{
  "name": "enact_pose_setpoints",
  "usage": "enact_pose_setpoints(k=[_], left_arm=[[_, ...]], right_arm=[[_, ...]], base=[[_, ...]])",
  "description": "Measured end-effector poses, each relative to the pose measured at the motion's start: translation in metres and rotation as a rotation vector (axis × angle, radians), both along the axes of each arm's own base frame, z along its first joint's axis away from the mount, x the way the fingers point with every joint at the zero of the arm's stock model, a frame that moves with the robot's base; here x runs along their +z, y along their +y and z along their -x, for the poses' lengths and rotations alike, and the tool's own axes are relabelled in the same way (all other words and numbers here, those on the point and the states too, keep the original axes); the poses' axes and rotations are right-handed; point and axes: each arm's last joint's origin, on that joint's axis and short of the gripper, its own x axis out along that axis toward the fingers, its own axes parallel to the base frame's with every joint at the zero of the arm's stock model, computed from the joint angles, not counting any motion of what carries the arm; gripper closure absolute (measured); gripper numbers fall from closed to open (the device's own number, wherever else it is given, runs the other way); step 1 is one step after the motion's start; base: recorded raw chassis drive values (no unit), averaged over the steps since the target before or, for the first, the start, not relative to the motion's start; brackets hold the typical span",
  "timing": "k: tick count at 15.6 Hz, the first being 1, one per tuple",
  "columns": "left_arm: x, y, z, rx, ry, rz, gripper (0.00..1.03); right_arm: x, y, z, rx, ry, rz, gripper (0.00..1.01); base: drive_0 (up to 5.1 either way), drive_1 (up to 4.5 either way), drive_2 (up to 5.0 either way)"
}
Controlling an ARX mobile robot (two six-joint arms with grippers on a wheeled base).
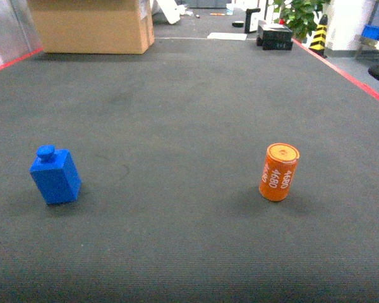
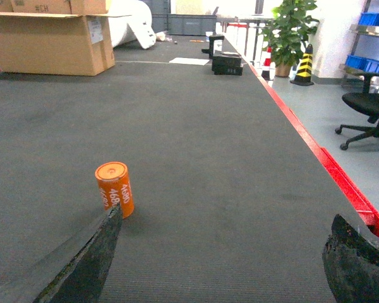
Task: Sort blue parts and orange caps into right shelf containers
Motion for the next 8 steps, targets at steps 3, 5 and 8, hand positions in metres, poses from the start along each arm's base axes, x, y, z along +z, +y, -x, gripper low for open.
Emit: enact_pose_setpoints(k=[3, 5, 8], left_arm=[[-0.0001, 0.0000, 0.0000, 0.000, 0.002, 0.000, 0.05], [-0.0001, 0.0000, 0.0000, 0.000, 0.002, 0.000, 0.05], [-0.0001, 0.0000, 0.0000, 0.000, 0.002, 0.000, 0.05]], right_arm=[[-0.0001, 0.0000, 0.0000, 0.000, 0.002, 0.000, 0.03], [-0.0001, 0.0000, 0.0000, 0.000, 0.002, 0.000, 0.03], [-0.0001, 0.0000, 0.0000, 0.000, 0.002, 0.000, 0.03]], base=[[0.0, 0.00, 0.0], [0.0, 0.00, 0.0], [0.0, 0.00, 0.0]])
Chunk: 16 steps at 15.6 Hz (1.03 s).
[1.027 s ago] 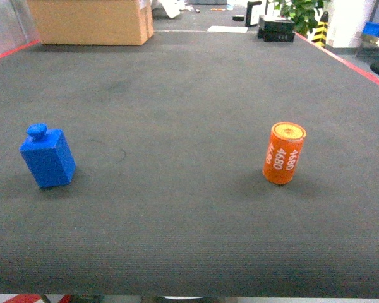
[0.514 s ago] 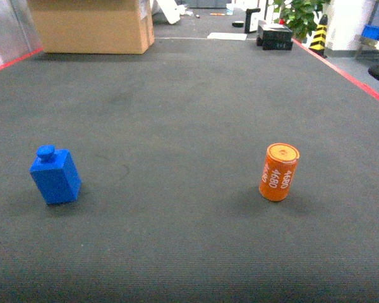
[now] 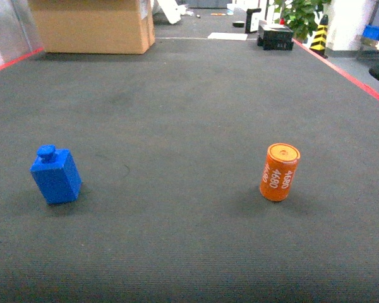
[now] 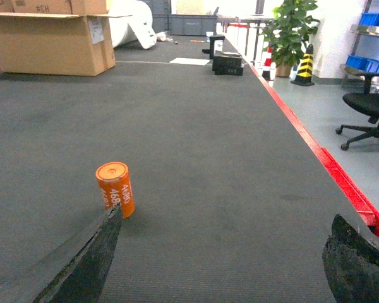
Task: Sort blue parts and orange caps into right shelf containers
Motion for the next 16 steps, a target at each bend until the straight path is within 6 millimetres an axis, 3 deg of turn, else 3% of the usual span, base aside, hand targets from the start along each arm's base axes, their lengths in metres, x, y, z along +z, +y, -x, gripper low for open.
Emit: enact_pose_setpoints(k=[16], left_arm=[[0.0000, 0.0000, 0.0000, 0.000, 0.000, 0.000, 0.05]], right_arm=[[0.0000, 0.0000, 0.0000, 0.000, 0.000, 0.000, 0.03]], base=[[0.0, 0.00, 0.0]])
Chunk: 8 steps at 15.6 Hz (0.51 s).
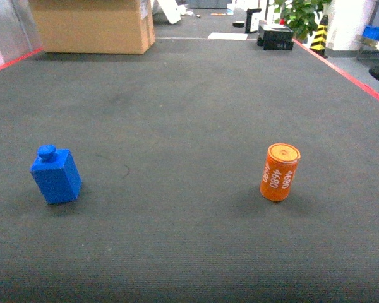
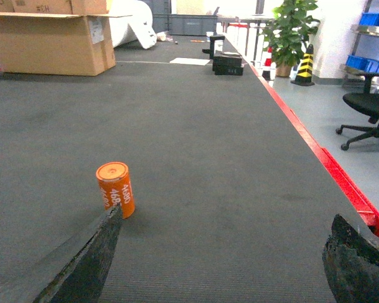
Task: Sort blue parts and orange caps into right shelf containers
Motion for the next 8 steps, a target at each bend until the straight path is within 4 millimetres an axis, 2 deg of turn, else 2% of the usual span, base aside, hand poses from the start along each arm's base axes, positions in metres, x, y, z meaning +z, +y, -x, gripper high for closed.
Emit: enact_pose_setpoints(k=[8], left_arm=[[0.0000, 0.0000, 0.0000, 0.000, 0.000, 0.000, 0.05]], right_arm=[[0.0000, 0.0000, 0.0000, 0.000, 0.000, 0.000, 0.03]], base=[[0.0, 0.00, 0.0]])
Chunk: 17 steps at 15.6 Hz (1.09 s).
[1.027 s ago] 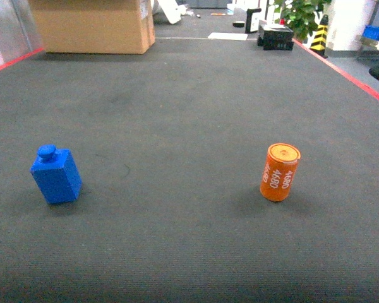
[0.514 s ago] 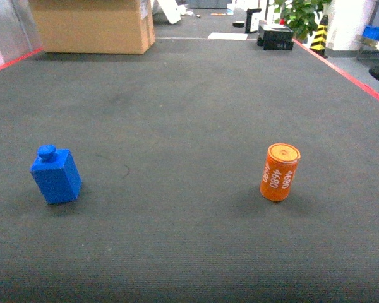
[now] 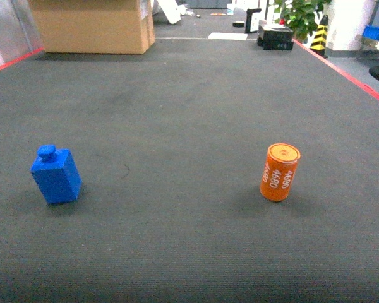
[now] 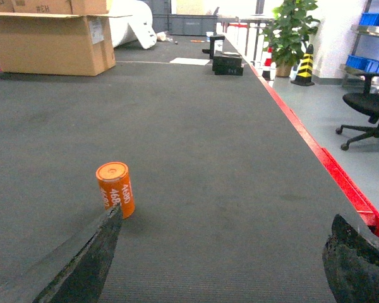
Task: Sort blue parts and orange caps into right shelf containers
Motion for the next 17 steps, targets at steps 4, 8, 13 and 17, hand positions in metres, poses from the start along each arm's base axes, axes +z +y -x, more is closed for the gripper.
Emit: enact_pose_setpoints(k=[4, 8, 13, 17], left_arm=[[0.0000, 0.0000, 0.0000, 0.000, 0.000, 0.000, 0.05], [0.0000, 0.0000, 0.0000, 0.000, 0.000, 0.000, 0.05], [0.0000, 0.0000, 0.0000, 0.000, 0.000, 0.000, 0.05], [-0.0027, -0.0049, -0.0044, 0.164, 0.055, -0.020, 0.05]], right_arm=[[0.0000, 0.0000, 0.0000, 0.000, 0.000, 0.000, 0.03], [0.0000, 0.0000, 0.0000, 0.000, 0.000, 0.000, 0.03], [0.0000, 0.0000, 0.0000, 0.000, 0.000, 0.000, 0.03], [0.0043, 0.0018, -0.0022, -0.102, -0.036, 0.007, 0.03]], base=[[0.0, 0.00, 0.0], [0.0, 0.00, 0.0], [0.0, 0.00, 0.0], [0.0, 0.00, 0.0]])
